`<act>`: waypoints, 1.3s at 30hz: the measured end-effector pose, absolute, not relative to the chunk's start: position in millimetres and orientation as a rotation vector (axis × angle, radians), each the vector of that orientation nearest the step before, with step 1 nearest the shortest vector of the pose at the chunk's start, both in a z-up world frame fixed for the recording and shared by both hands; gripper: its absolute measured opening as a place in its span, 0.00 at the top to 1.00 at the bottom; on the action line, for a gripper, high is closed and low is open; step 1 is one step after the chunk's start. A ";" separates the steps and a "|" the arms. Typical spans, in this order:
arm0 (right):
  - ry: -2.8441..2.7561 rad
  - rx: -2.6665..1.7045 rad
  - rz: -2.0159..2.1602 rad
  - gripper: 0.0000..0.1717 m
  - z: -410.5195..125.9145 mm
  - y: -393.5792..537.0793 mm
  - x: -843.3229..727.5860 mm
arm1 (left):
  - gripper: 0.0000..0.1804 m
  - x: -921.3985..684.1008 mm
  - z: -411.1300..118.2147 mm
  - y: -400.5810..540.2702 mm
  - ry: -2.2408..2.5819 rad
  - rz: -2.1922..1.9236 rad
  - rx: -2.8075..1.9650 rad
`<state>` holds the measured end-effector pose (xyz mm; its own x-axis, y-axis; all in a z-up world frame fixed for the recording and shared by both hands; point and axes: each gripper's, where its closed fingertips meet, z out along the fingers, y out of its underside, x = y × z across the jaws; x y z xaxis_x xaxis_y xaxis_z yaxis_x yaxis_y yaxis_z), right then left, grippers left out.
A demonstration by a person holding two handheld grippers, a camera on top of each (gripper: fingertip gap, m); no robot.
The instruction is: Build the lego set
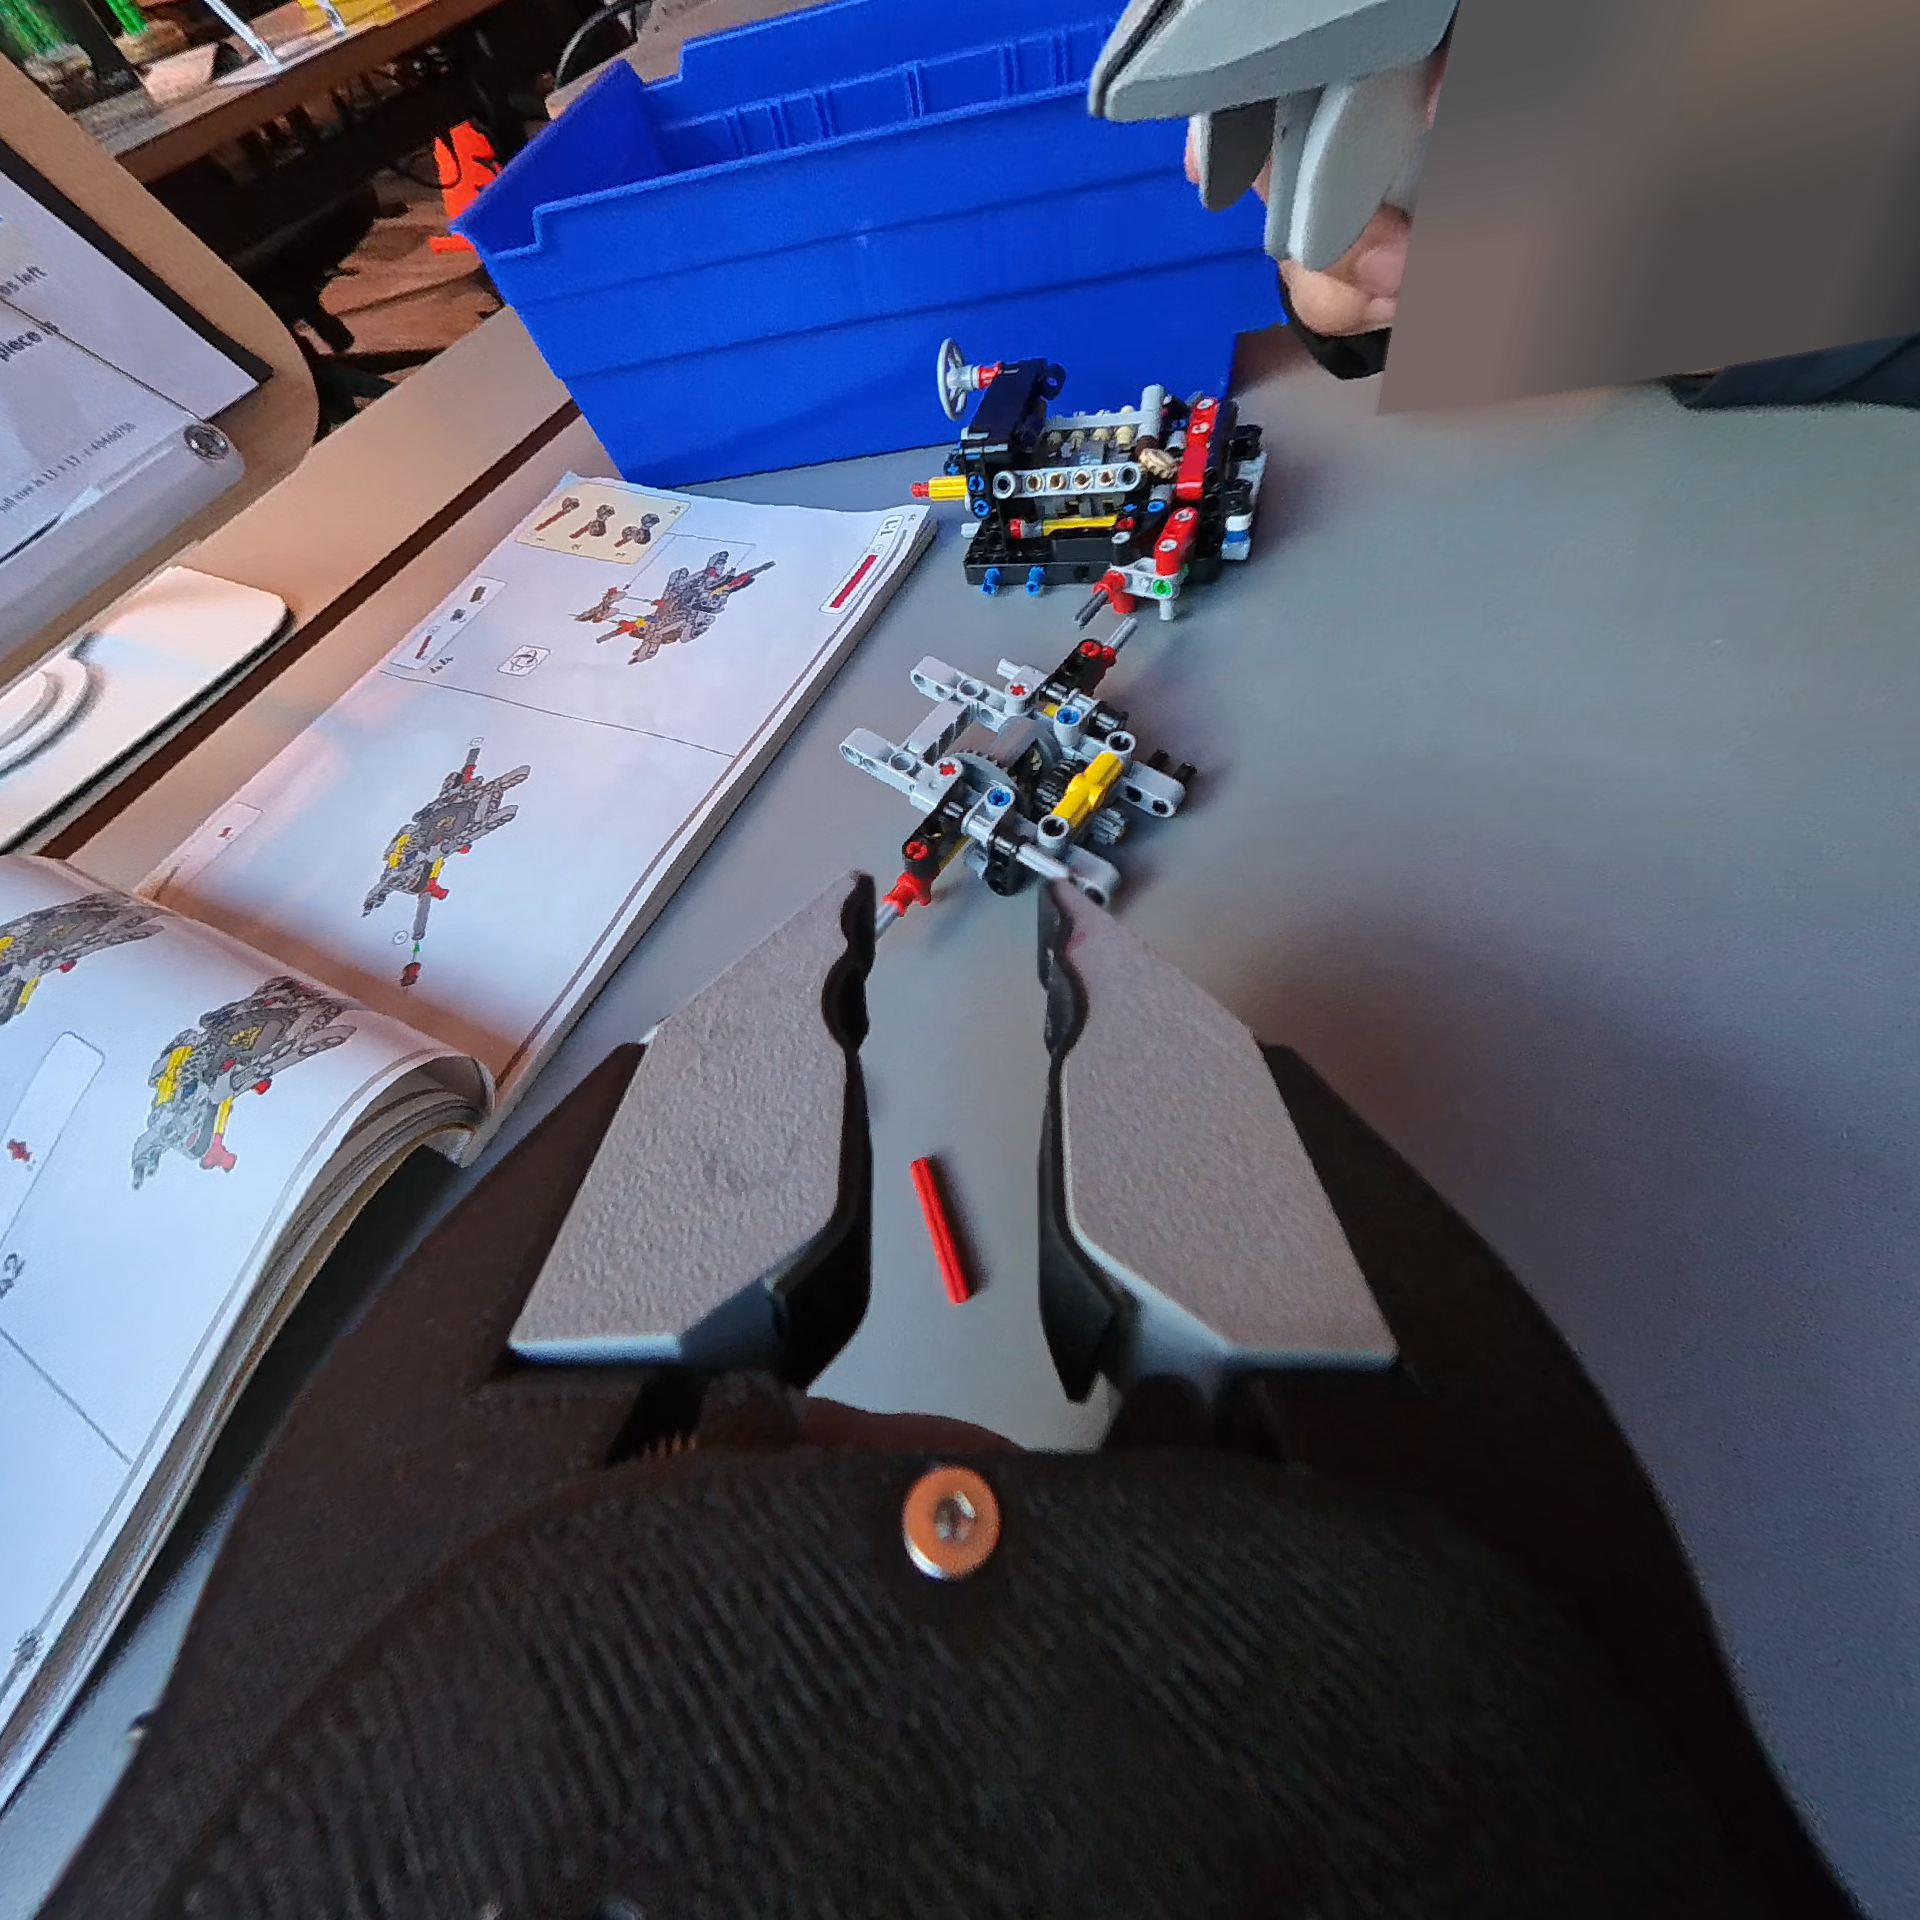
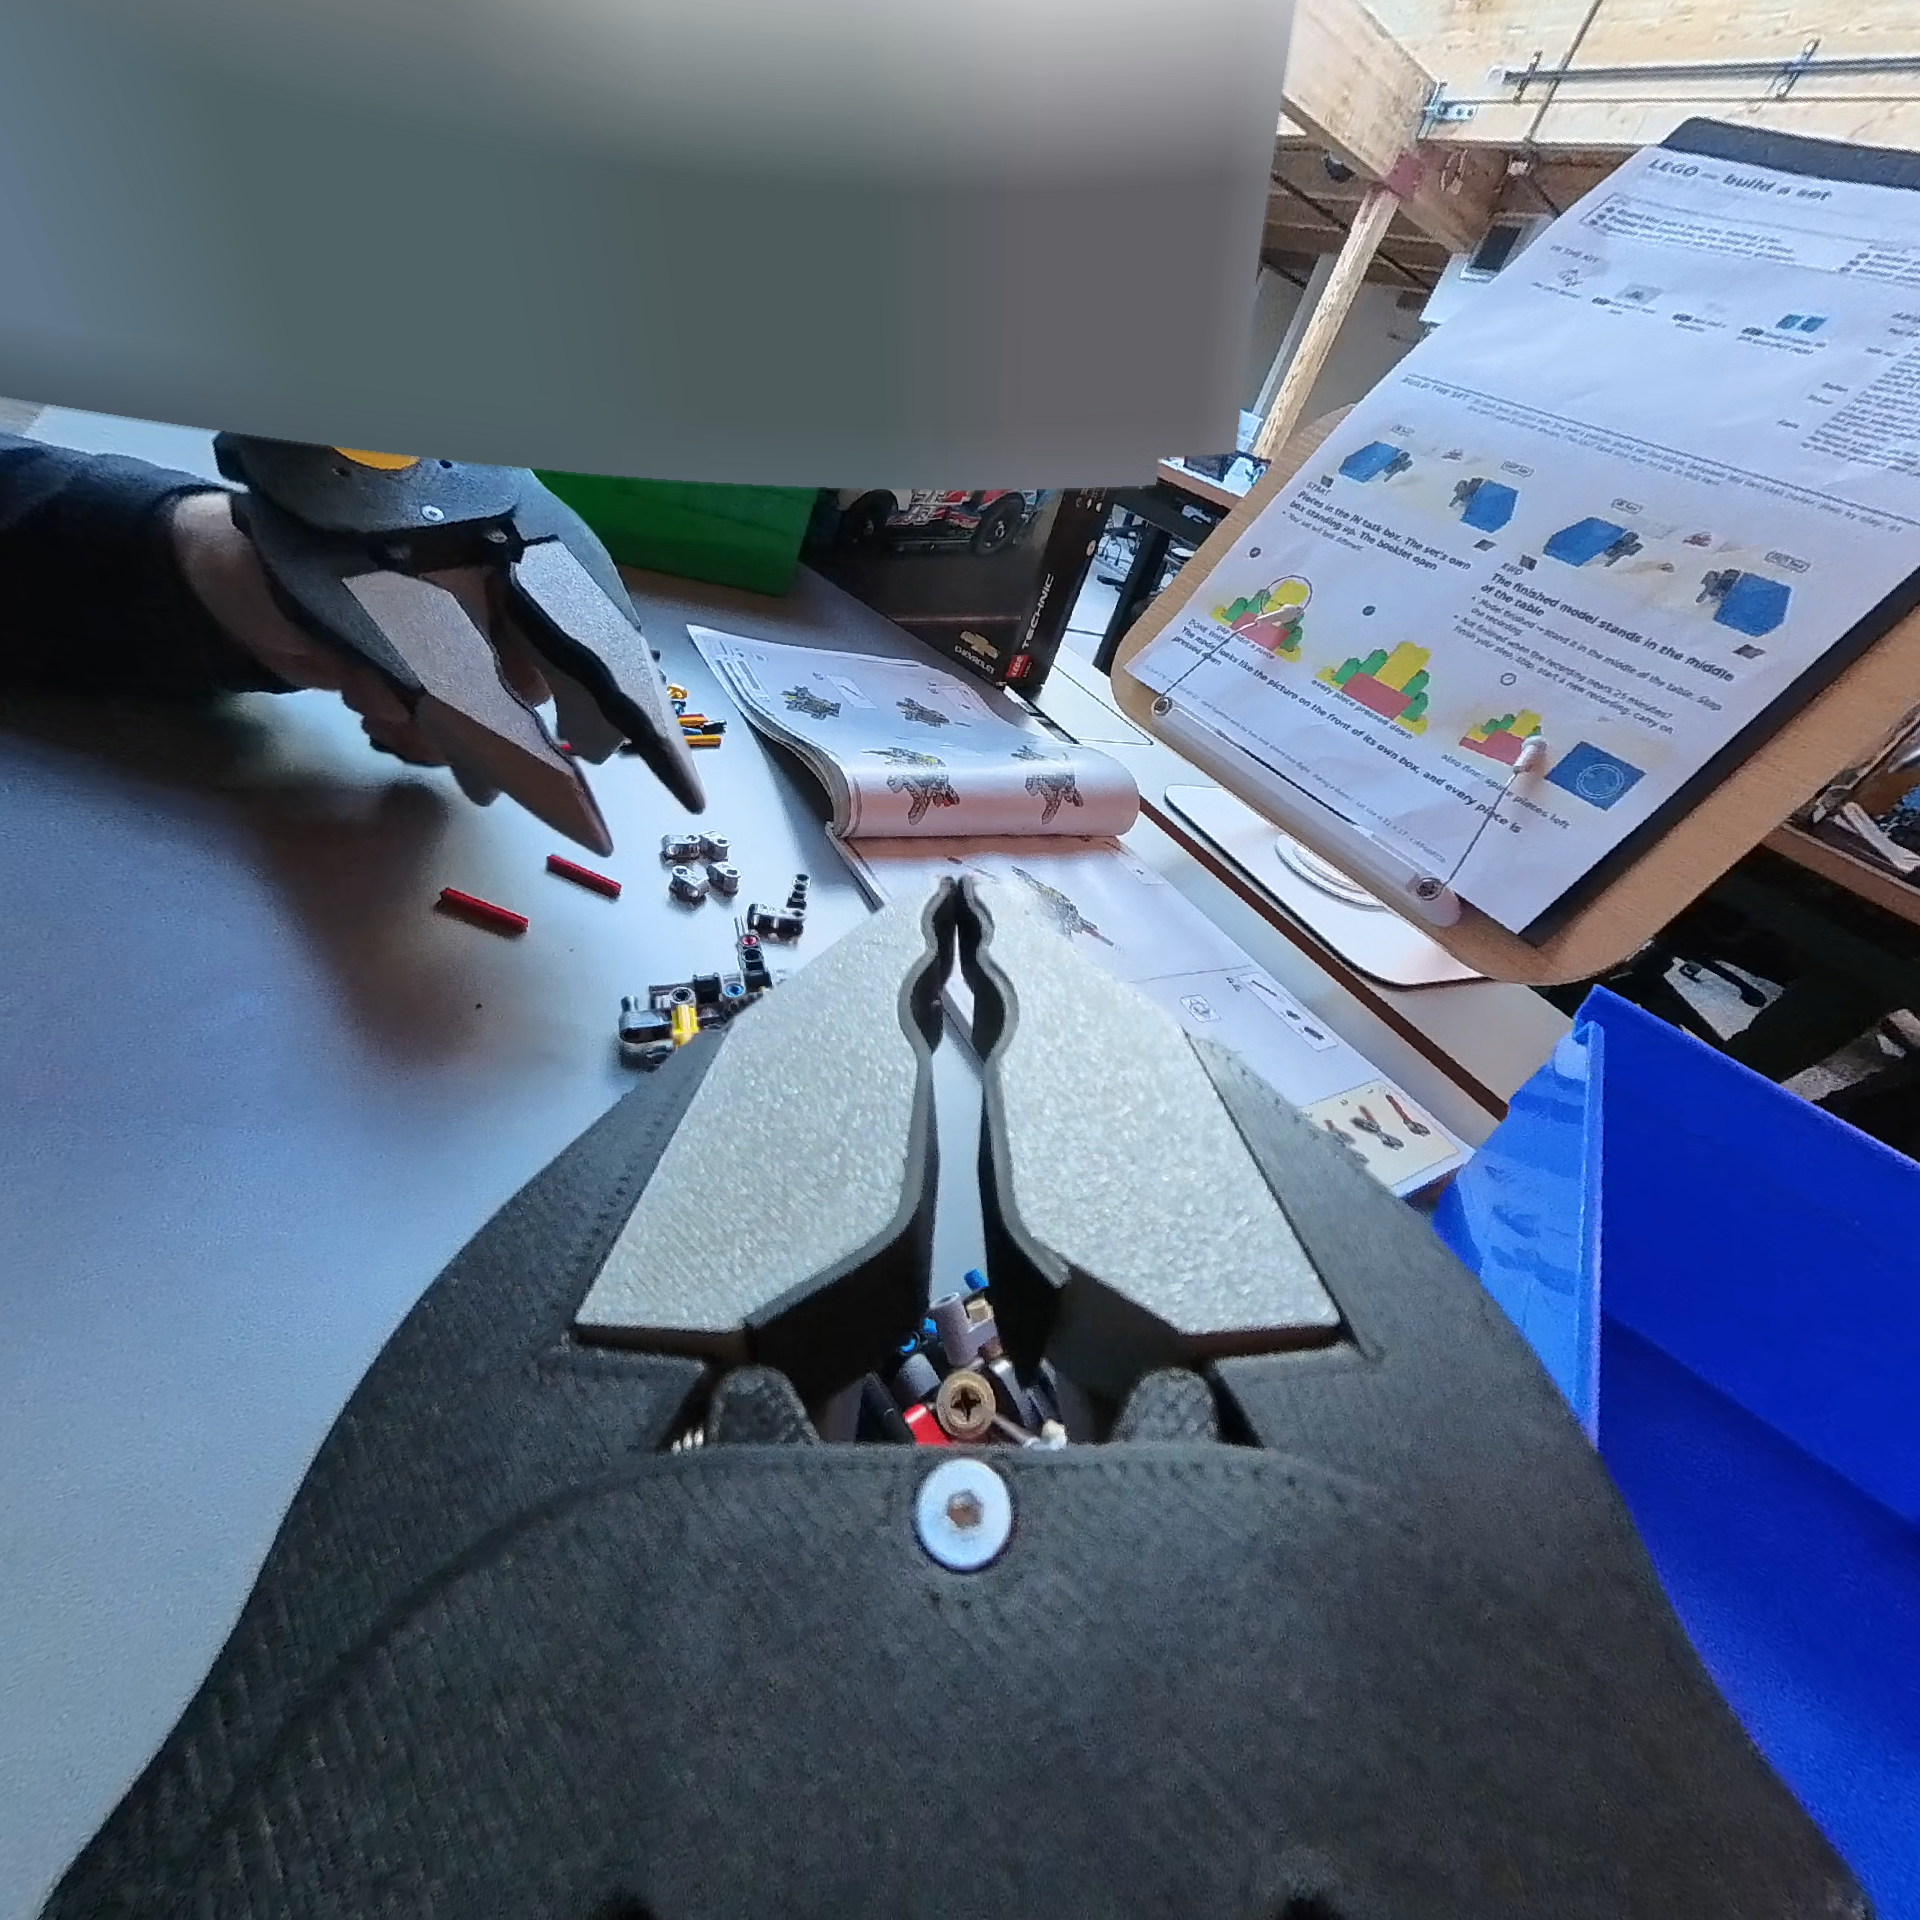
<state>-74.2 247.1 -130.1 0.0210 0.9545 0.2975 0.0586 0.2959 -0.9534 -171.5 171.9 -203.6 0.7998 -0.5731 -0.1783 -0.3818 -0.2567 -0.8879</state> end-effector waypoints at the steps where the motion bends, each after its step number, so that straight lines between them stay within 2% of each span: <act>1: -1.355 -1.040 0.933 1.00 -130.8 248.0 -74.5 | 0.84 -175.5 -203.9 173.5 0.719 -0.189 -1.885; 11: -1.370 -1.073 0.894 1.00 -140.1 252.4 -79.7 | 0.85 -221.5 -190.8 183.5 0.452 -0.197 -1.941; 25: -1.491 -1.139 0.925 0.99 -164.4 231.4 -96.1 | 0.85 -211.9 -217.2 180.1 0.525 -0.194 -2.050; 28: -1.525 -1.156 0.942 0.96 -169.8 226.2 -99.9 | 0.85 -207.6 -220.7 179.2 0.553 -0.192 -2.058; 36: -1.690 -1.251 0.933 0.76 -199.0 196.0 -122.7 | 0.85 -191.5 -222.0 189.6 0.717 -0.137 -2.063; 39: -1.733 -1.254 0.842 0.75 -207.9 190.1 -131.3 | 0.84 -182.5 -224.8 194.8 0.841 -0.134 -2.070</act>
<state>-131.3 190.1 -207.9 -0.1699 0.9583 0.2299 0.4118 0.2810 -0.8669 -182.5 194.8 -224.8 0.7656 -0.6097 -0.2054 -0.5158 -0.3907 -0.7624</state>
